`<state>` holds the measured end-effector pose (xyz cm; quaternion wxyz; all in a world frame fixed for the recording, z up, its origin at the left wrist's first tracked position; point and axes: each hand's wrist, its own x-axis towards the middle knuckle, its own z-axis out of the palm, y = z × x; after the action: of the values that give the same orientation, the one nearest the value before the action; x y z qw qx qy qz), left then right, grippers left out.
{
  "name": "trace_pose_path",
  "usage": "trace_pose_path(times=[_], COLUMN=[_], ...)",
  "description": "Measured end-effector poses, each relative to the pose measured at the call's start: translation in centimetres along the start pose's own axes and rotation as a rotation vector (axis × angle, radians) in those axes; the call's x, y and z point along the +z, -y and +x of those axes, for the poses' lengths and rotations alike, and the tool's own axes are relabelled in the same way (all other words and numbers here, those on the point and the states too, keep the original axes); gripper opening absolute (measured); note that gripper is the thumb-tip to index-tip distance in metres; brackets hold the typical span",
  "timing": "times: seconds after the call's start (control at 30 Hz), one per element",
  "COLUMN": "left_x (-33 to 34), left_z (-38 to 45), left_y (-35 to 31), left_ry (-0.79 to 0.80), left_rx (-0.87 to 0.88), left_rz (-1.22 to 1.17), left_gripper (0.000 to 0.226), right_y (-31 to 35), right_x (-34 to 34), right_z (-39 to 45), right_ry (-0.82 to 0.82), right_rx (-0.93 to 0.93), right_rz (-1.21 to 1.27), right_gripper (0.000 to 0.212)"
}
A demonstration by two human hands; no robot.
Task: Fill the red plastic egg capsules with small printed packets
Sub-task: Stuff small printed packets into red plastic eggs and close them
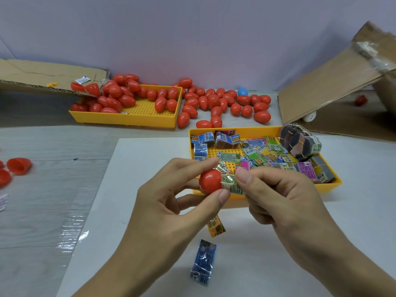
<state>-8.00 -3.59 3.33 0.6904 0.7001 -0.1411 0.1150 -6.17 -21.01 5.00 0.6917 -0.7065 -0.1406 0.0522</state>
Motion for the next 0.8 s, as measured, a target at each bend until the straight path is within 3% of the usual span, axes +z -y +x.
trace_pose_path(times=[0.43,0.67,0.8], left_x=[0.09,0.09,0.13], left_z=[-0.31,-0.44,-0.53], left_y=[0.11,-0.12,-0.12], left_ry=[-0.040,-0.088,-0.090], left_rx=[0.146,0.364,0.436], left_rz=[0.081,0.350,0.437], left_gripper=[0.044,0.041,0.041], right_y=[-0.13,0.17,0.05], right_x=[-0.02,0.26,0.05], right_z=[-0.03,-0.25,-0.09], right_ry=[-0.075,-0.096,-0.044], right_rx=[-0.056,-0.068,0.032], right_rz=[-0.054,-0.150,-0.047], right_gripper=[0.025,0.042,0.053])
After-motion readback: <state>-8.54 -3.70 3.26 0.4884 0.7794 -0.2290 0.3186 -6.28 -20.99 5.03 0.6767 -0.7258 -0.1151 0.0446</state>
